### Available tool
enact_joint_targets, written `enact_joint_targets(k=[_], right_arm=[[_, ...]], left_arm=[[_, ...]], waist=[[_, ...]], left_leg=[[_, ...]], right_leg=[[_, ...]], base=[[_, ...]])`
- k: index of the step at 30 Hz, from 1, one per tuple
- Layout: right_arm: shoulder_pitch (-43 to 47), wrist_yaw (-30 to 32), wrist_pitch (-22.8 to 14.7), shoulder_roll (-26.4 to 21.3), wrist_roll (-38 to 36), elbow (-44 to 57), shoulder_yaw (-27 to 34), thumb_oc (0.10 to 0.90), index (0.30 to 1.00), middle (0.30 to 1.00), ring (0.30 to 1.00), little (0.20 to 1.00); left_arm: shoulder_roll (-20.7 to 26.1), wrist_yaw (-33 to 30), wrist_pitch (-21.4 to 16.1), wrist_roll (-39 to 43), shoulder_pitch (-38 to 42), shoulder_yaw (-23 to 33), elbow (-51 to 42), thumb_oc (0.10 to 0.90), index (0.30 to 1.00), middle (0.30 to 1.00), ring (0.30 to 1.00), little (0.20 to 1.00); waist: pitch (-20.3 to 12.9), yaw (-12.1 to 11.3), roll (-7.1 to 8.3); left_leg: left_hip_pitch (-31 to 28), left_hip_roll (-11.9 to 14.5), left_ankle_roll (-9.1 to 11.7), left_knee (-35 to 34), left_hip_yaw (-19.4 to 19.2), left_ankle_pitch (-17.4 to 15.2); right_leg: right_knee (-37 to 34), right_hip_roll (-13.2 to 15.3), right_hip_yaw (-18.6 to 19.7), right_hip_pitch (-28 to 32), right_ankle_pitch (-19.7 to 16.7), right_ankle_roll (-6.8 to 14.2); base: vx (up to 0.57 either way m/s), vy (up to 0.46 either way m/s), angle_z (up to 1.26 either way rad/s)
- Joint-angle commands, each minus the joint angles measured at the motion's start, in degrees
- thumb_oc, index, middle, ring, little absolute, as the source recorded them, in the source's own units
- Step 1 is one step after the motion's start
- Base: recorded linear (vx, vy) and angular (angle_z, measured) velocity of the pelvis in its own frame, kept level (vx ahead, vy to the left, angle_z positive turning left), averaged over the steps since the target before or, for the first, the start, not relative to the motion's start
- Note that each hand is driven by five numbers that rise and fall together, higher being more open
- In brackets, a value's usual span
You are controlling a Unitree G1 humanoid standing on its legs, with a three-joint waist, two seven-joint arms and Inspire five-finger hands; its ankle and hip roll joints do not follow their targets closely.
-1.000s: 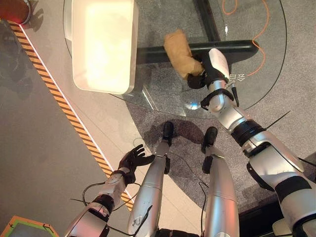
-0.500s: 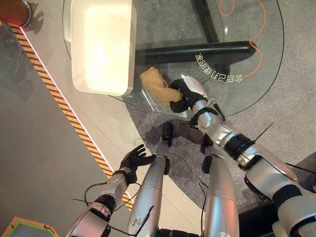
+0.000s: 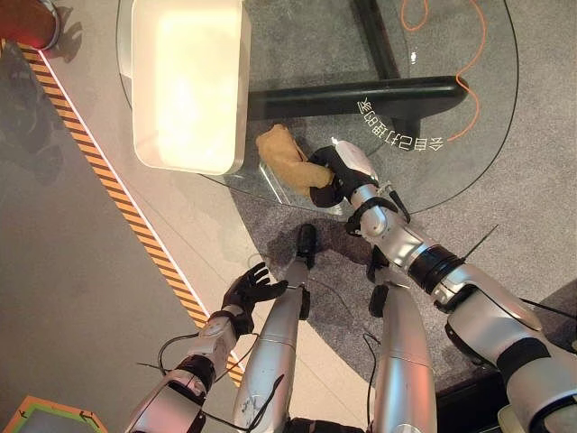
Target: Wipe the table with a cloth and put it in the basket.
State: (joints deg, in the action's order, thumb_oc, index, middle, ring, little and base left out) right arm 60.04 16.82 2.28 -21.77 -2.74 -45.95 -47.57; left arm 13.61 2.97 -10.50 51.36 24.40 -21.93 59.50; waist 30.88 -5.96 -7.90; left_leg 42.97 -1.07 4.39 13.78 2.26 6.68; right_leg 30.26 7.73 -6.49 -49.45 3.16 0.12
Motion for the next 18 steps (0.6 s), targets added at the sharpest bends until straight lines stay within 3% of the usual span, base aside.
enact_joint_targets(k=[1,5,18], right_arm=[[2.04,4.68,-4.43,2.72,-2.71,1.18,2.42,0.100,0.300,0.300,0.300,0.200],[3.11,8.22,-6.03,1.92,-5.71,-0.08,6.07,0.100,0.300,0.300,0.300,0.200],[1.63,16.90,-4.98,-1.04,-9.39,11.29,10.90,0.100,0.300,0.300,0.300,0.200]], left_arm=[[-0.73,-3.38,-5.19,6.34,-0.67,3.30,-0.11,0.800,0.900,0.900,0.900,0.900],[-0.58,-10.55,-12.05,10.76,-0.34,7.55,-3.59,0.800,0.900,0.900,0.900,0.900],[2.55,-29.71,-22.90,10.19,1.96,18.77,-9.17,0.800,0.900,0.900,0.900,0.900]], waist=[[-1.09,0.59,-2.85],[-1.09,0.12,-2.92],[-1.09,0.53,-1.79]], left_leg=[[-0.66,-3.52,-2.81,2.33,-4.01,-3.12],[-1.29,-3.60,-2.74,2.06,-3.28,-3.10],[-2.01,-3.23,-2.65,1.42,-2.56,-2.75]], right_leg=[[-5.74,-2.68,-2.04,1.62,-0.78,0.68],[-5.50,-2.58,-1.94,2.11,-0.50,0.69],[-5.16,-2.65,-1.56,2.59,0.17,0.57]], base=[[0.00,0.000,0.00],[0.00,0.000,0.00],[0.00,0.000,0.00]])
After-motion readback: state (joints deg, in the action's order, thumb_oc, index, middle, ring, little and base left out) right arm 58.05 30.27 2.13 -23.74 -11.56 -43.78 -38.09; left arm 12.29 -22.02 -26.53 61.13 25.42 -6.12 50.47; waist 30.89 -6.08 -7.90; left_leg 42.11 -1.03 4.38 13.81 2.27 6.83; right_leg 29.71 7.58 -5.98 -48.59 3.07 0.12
